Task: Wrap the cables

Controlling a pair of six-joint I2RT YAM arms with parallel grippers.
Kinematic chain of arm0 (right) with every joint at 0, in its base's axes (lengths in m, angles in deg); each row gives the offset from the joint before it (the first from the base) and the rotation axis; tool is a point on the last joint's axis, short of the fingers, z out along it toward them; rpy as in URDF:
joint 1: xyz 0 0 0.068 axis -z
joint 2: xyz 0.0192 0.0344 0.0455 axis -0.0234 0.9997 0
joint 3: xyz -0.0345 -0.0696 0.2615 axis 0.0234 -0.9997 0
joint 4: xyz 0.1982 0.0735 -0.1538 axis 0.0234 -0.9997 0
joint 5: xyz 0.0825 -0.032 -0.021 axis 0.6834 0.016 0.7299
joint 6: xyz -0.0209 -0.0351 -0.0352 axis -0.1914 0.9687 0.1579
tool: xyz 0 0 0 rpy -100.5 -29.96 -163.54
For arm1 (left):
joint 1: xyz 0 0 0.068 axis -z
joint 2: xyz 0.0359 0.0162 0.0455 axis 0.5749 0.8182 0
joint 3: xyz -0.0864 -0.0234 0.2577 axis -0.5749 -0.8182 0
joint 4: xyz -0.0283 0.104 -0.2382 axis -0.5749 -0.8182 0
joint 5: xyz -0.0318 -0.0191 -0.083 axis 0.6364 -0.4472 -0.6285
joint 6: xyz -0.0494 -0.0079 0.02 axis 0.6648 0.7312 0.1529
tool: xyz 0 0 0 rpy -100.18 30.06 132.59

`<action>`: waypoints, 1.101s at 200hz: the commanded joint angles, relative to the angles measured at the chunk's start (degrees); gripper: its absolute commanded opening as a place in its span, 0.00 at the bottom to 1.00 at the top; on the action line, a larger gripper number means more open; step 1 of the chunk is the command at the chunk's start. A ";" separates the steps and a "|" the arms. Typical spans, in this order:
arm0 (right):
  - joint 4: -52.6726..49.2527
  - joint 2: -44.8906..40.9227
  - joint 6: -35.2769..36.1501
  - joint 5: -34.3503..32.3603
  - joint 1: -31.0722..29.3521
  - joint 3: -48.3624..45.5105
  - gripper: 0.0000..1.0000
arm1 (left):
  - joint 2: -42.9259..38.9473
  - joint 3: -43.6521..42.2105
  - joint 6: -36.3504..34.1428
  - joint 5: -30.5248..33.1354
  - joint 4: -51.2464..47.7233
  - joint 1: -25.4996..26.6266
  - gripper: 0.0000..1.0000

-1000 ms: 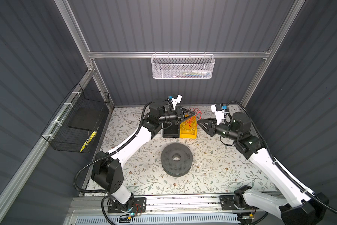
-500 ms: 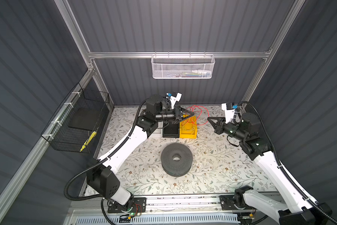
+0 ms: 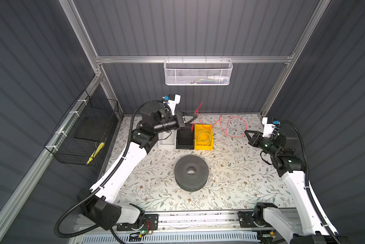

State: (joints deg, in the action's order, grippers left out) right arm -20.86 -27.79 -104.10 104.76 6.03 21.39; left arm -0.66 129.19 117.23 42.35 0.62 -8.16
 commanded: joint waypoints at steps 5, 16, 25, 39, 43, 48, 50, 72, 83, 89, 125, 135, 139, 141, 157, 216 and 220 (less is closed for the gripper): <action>-4.53 1.53 -1.52 0.10 1.85 -1.40 0.00 | -6.40 -0.52 -6.38 9.47 -3.95 -2.34 0.00; -5.06 1.90 -1.53 0.27 2.15 -1.48 0.00 | -7.57 0.30 -8.68 11.91 -6.85 -2.28 0.00; -5.38 1.90 -1.47 -0.11 2.40 -1.47 0.00 | -7.69 1.62 -10.56 13.32 -10.03 -2.33 0.00; -6.31 1.65 -0.89 -2.02 2.72 -1.47 0.00 | -7.69 4.85 -14.72 16.87 -16.69 -2.33 0.00; -6.54 1.50 -0.63 -2.55 2.83 -1.51 0.00 | -7.95 5.56 -15.86 19.37 -18.53 -2.32 0.00; -6.91 1.23 -0.51 -3.17 3.28 -1.60 0.00 | -8.39 6.17 -17.09 22.25 -20.61 -2.33 0.00; -7.03 1.16 -0.55 -3.38 3.43 -1.63 0.00 | -8.67 6.36 -17.52 23.64 -21.41 -2.29 0.00; -3.87 -0.82 -4.55 0.05 6.73 -4.20 0.00 | -11.57 5.66 -20.04 35.74 -26.93 -2.33 0.00; -2.58 -0.97 -6.44 2.21 6.92 -4.90 0.00 | -11.69 4.22 -20.79 34.30 -26.60 -2.26 0.00; -2.60 -0.33 -7.23 3.69 6.94 -4.61 0.00 | -11.19 3.84 -21.42 33.02 -26.86 -2.27 0.00; -0.45 2.08 -11.43 10.12 6.83 -3.80 0.00 | -4.73 5.13 -26.32 24.33 -34.59 -2.24 0.00; 0.30 1.99 -12.77 11.00 6.51 -3.37 0.00 | -3.43 4.83 -26.40 22.05 -36.10 -2.15 0.00; 0.54 1.99 -13.30 11.16 6.37 -3.18 0.00 | -2.99 4.72 -26.53 21.43 -36.63 -2.09 0.00; 0.65 1.99 -13.57 11.28 6.21 -3.08 0.00 | -2.81 4.64 -26.50 21.08 -36.80 -2.03 0.01; 0.81 2.48 -14.64 11.13 4.99 -1.42 0.00 | -1.73 4.17 -25.99 19.09 -38.44 -1.73 0.09; 2.87 5.83 -18.38 8.65 -2.09 4.32 0.00 | 0.37 11.61 -27.31 13.33 -51.25 -1.64 0.65; 2.99 5.86 -18.53 8.35 -2.56 4.66 0.00 | -0.06 11.95 -26.81 12.38 -50.92 -1.63 0.65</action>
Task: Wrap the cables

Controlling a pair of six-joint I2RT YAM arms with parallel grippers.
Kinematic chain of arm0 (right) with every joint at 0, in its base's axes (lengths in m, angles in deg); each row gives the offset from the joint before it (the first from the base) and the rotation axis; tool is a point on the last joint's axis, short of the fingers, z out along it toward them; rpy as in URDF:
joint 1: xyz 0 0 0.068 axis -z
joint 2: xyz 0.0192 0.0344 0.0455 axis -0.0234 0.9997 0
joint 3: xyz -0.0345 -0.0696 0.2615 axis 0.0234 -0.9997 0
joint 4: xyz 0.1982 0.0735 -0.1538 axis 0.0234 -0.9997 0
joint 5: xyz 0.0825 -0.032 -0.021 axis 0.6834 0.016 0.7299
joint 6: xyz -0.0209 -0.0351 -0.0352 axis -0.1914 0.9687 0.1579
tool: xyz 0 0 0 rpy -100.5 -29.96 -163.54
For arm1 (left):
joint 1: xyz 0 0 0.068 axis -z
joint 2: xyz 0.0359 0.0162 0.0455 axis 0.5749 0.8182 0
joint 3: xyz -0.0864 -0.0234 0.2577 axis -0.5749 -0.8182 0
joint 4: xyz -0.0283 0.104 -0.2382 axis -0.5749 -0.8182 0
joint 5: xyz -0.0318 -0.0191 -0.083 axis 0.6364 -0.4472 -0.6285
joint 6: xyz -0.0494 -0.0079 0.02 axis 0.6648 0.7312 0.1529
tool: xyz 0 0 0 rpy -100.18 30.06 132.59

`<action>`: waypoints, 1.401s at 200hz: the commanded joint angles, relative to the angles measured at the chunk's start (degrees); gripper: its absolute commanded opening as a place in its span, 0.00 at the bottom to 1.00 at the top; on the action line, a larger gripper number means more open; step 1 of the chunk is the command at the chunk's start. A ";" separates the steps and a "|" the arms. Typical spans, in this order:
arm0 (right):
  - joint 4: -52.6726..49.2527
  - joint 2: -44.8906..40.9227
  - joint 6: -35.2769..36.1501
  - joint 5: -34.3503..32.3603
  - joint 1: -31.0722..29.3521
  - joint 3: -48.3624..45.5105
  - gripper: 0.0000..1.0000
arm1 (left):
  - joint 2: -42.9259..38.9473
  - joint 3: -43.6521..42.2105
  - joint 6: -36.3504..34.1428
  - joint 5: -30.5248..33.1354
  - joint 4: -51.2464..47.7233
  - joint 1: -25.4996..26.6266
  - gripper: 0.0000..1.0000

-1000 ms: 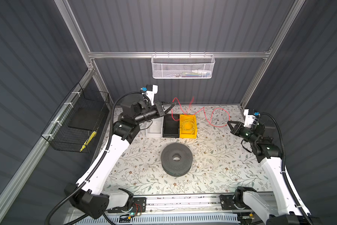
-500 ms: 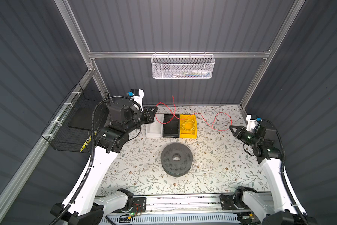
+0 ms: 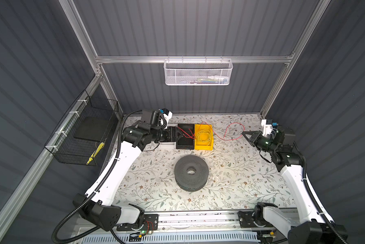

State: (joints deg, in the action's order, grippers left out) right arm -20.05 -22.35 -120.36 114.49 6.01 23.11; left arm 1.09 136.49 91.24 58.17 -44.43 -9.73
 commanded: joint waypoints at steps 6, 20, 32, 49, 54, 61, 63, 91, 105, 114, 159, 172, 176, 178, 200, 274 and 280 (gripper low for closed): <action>2.26 0.58 -2.49 -2.08 -3.46 3.35 0.00 | -2.46 5.11 0.32 -5.49 -4.84 -0.03 0.64; 2.75 0.76 -2.95 -3.91 -5.36 4.12 0.00 | -3.99 5.90 3.24 -8.19 -2.68 0.33 0.64; 3.97 0.77 -3.66 -5.71 -6.80 4.20 0.00 | -5.01 7.65 4.35 -8.48 -2.76 0.69 0.65; 6.33 1.65 -5.43 -5.90 -8.58 4.44 0.00 | -5.84 8.13 6.56 -11.04 -0.49 1.77 0.66; 7.05 2.00 -5.94 -5.54 -9.17 4.66 0.00 | -6.13 6.87 7.73 -11.68 1.61 2.64 0.65; 7.70 2.38 -6.59 -5.18 -9.81 4.96 0.00 | -6.73 4.19 9.50 -11.50 5.24 4.34 0.65; 7.79 2.49 -6.81 -5.14 -10.00 5.02 0.00 | -6.93 3.07 9.95 -11.39 6.58 4.87 0.65; 9.30 2.46 -9.03 -2.70 -11.67 6.35 0.00 | -8.16 -8.73 13.49 -6.59 17.53 8.71 0.60; 7.47 1.64 -8.55 -2.05 -12.22 8.19 0.00 | -9.59 -15.61 15.50 -2.42 24.27 9.17 0.62; 6.11 1.06 -7.99 -1.35 -12.32 9.60 0.00 | -10.16 -18.85 16.15 -0.77 27.70 9.18 0.65; 0.79 -0.35 -9.08 4.66 -11.80 18.52 0.00 | -7.36 -27.03 15.93 -0.12 41.53 9.09 0.70; 0.50 -0.82 -11.05 6.00 -11.15 20.56 0.00 | -6.43 -27.74 14.55 0.05 44.68 9.09 0.71; 0.50 -0.89 -11.91 6.49 -10.82 21.03 0.00 | -6.22 -27.53 13.83 0.36 44.78 9.02 0.71; 0.56 -0.86 -12.43 6.83 -10.64 21.30 0.00 | -6.12 -27.38 13.48 0.49 44.79 9.01 0.71; -0.03 -0.97 -16.30 10.12 -9.33 23.72 0.00 | -6.06 -25.64 10.13 2.86 44.44 7.21 0.72; -2.60 -3.30 -20.69 13.91 -9.28 22.09 0.00 | -7.70 -24.09 9.39 -7.75 49.95 -1.55 0.79; -2.35 -3.53 -21.01 14.09 -9.25 21.82 0.00 | -6.43 -22.80 9.01 -7.83 48.44 -1.55 0.79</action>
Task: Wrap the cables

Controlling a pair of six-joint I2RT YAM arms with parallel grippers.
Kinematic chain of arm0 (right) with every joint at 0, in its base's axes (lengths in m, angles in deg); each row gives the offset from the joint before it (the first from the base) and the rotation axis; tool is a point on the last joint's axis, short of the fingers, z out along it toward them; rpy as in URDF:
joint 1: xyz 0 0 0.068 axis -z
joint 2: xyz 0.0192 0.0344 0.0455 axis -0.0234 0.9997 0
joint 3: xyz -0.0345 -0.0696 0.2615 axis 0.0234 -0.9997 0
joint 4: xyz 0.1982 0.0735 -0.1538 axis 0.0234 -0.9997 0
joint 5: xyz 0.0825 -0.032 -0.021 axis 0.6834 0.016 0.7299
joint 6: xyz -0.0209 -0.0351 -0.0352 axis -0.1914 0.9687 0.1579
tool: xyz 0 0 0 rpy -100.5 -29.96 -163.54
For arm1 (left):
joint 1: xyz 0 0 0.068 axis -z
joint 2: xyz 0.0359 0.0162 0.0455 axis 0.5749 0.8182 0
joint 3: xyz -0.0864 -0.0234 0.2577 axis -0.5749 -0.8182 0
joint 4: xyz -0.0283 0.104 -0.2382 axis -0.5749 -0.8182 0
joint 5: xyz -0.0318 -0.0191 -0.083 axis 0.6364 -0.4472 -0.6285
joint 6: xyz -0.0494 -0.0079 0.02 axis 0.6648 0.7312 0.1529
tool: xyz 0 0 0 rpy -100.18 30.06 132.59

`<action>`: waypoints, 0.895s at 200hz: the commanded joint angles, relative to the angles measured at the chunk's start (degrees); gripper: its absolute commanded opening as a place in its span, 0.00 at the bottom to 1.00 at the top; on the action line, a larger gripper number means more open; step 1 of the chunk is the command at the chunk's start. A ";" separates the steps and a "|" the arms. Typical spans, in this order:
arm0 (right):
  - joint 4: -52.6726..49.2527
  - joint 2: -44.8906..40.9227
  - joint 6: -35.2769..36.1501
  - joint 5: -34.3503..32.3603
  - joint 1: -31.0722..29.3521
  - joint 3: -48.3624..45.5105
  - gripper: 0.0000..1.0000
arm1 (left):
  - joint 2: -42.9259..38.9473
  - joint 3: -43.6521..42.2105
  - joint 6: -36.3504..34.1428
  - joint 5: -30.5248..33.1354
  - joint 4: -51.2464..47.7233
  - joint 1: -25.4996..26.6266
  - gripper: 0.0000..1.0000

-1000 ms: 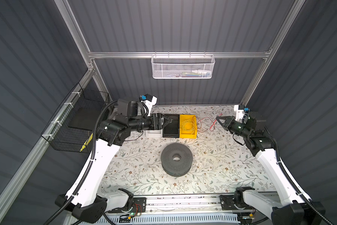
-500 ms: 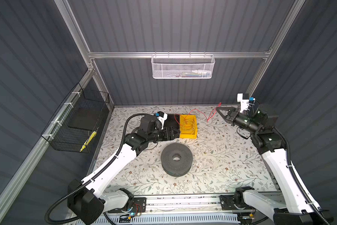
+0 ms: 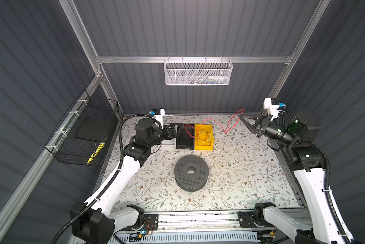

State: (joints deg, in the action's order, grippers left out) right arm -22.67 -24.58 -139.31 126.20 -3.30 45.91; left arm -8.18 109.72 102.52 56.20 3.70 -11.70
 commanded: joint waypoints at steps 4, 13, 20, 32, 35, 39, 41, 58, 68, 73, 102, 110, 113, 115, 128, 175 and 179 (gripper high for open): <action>0.49 -1.39 -2.25 2.46 0.07 -1.04 0.00 | 3.63 4.68 -2.48 -5.58 -0.75 0.42 0.79; 0.48 -1.48 -2.42 2.64 0.07 -1.12 0.00 | 5.24 6.05 -3.09 -4.92 -2.62 0.42 0.79; 0.55 -1.57 -2.51 2.86 0.05 -1.18 0.00 | 6.45 7.35 -3.84 -4.31 -4.89 0.42 0.79; 0.48 -1.67 -2.47 3.17 0.00 -0.96 0.00 | 7.89 8.56 -4.05 -3.06 -7.40 0.38 0.78; 0.34 -1.74 -2.40 3.13 0.05 -0.97 0.00 | 7.95 8.54 -3.83 -3.08 -7.21 0.42 0.78; 0.25 -1.83 -2.29 2.95 0.07 -1.00 0.00 | 7.91 8.07 -3.34 -3.26 -6.66 0.42 0.78; 0.16 -1.90 -2.23 2.85 0.03 -0.96 0.00 | 7.84 7.75 -3.15 -3.48 -6.28 0.42 0.78; -0.38 -2.10 -1.32 2.23 0.00 -0.98 0.00 | 6.80 5.13 1.03 -5.00 -2.79 0.42 0.77; -0.03 -2.27 -1.22 1.76 -0.04 -1.52 0.00 | 6.49 3.58 4.21 -6.71 -1.04 0.51 0.75; 0.31 -2.48 -1.29 1.37 -0.01 -1.91 0.00 | 6.47 2.68 5.82 -7.53 -0.05 0.59 0.74; 3.99 -2.80 -3.01 0.37 -0.01 -4.57 0.00 | 5.54 -2.65 9.04 -8.02 5.75 4.45 0.73; 5.18 -2.80 -3.72 0.19 -0.10 -5.19 0.00 | 5.75 -3.38 8.95 -7.12 6.45 6.04 0.73; 5.49 -2.80 -4.06 0.15 -0.18 -5.42 0.00 | 5.81 -3.55 8.80 -6.55 6.61 6.73 0.72; 5.80 -2.80 -4.21 0.07 -0.23 -5.56 0.00 | 5.93 -3.66 8.64 -6.13 6.66 7.23 0.72; 7.06 -2.71 -5.05 -0.23 -0.35 -6.03 0.00 | 6.05 -4.11 7.60 -2.03 6.89 10.17 0.71; 6.94 -3.40 -4.99 -4.16 -0.63 -6.52 0.00 | 1.03 -9.43 4.78 14.60 8.49 18.37 0.69; 6.98 -3.57 -4.99 -4.51 -0.66 -6.76 0.00 | 0.76 -9.25 4.42 15.02 7.76 18.54 0.70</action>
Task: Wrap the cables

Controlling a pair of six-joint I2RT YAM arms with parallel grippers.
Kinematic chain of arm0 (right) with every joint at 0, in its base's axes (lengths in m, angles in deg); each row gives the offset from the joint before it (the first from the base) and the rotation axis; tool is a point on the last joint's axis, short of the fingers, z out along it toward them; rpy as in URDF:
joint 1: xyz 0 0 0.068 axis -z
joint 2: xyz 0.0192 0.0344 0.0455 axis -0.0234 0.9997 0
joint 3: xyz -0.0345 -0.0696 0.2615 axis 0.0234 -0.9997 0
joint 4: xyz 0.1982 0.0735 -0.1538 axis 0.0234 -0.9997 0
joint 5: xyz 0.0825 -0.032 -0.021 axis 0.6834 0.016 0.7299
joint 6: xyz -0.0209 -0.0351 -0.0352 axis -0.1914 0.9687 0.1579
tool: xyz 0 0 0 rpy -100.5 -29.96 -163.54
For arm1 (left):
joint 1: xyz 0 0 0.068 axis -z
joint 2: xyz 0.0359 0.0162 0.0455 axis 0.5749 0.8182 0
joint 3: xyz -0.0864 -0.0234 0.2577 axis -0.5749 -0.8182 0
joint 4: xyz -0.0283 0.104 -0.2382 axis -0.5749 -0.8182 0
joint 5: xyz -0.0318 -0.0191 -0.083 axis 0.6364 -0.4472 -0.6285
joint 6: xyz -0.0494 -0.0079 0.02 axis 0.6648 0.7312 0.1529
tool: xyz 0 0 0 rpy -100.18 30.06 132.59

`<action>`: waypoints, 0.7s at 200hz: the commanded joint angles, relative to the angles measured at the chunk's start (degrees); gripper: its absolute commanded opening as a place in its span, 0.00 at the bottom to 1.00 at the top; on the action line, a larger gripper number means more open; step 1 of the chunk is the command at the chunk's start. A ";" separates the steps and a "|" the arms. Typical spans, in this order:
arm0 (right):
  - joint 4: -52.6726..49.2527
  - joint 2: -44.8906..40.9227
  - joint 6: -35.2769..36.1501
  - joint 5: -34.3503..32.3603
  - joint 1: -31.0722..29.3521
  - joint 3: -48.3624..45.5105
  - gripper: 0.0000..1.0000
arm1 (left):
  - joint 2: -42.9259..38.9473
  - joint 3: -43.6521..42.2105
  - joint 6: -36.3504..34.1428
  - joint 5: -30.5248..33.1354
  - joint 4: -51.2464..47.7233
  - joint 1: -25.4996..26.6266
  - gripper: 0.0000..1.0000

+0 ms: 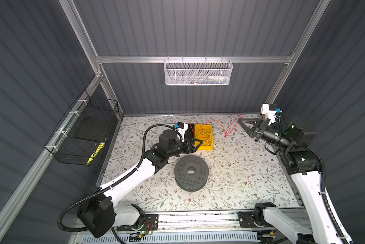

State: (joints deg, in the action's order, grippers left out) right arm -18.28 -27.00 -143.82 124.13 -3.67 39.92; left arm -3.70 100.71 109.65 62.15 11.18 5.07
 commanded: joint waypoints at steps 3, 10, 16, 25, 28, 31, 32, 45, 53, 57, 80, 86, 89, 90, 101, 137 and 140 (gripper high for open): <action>2.62 -1.17 -0.54 -2.70 -0.33 -0.90 0.00 | -3.88 -0.12 -2.82 9.24 -0.12 1.79 0.70; 2.61 -1.25 -0.53 -3.14 -0.30 -1.15 0.00 | -3.90 0.27 -3.07 9.10 -0.95 1.80 0.71; 2.59 -1.40 -0.56 -3.38 -0.32 -1.36 0.00 | -3.55 0.57 -3.20 8.64 -1.06 1.93 0.72; 2.52 -1.58 -0.53 -3.86 -0.38 -1.36 0.00 | -2.75 0.98 -3.21 8.18 -0.55 2.23 0.72; 2.39 -1.65 -0.57 -4.08 -0.35 -1.33 0.00 | -2.45 1.00 -3.23 8.21 -0.16 2.29 0.73; 2.33 -1.73 -0.62 -4.27 -0.40 -1.26 0.00 | -2.15 1.04 -3.10 8.17 0.28 2.49 0.73; 2.28 -1.76 -0.64 -4.39 -0.42 -1.27 0.00 | -2.02 1.07 -3.07 8.17 0.45 2.52 0.73; 1.96 -2.28 -0.67 -5.41 -0.50 -0.85 0.00 | -0.74 0.48 -2.81 9.28 4.15 3.03 0.73; 1.53 -2.48 -0.58 -5.96 -0.52 -0.33 0.00 | 0.19 0.03 -3.00 9.73 7.29 3.17 0.74; 1.17 -2.55 -0.58 -6.21 -0.52 -0.04 0.00 | 0.70 0.08 -3.05 10.34 8.07 3.29 0.74; -0.19 -2.57 -0.59 -6.88 -0.78 1.68 0.00 | 3.64 0.13 -2.43 15.39 12.31 4.23 0.72; -0.46 -2.58 -0.60 -7.04 -0.86 2.06 0.00 | 4.43 -0.23 -1.78 16.16 14.58 4.33 0.72; -0.60 -2.58 -0.60 -7.24 -0.94 2.13 0.00 | 4.83 -0.29 -1.50 16.38 15.54 4.35 0.72; -0.63 -2.58 -0.64 -7.28 -0.95 2.18 0.00 | 5.03 -0.30 -1.40 16.45 15.85 4.42 0.72; -0.66 -2.58 -0.63 -7.67 -1.26 2.41 0.00 | 6.81 0.06 -1.00 16.64 18.36 4.70 0.71; -0.56 -2.88 -0.66 -8.59 -2.49 1.18 0.00 | 10.97 1.62 -0.13 16.57 23.85 5.54 0.71; -0.50 -2.92 -0.64 -8.63 -2.60 1.08 0.00 | 11.31 1.87 -0.15 16.67 23.67 5.53 0.71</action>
State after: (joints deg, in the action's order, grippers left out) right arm -19.22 -29.01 -144.49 116.63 -5.40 40.90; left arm 5.92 100.47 108.60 76.79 29.23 9.98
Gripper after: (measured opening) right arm 0.047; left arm 0.715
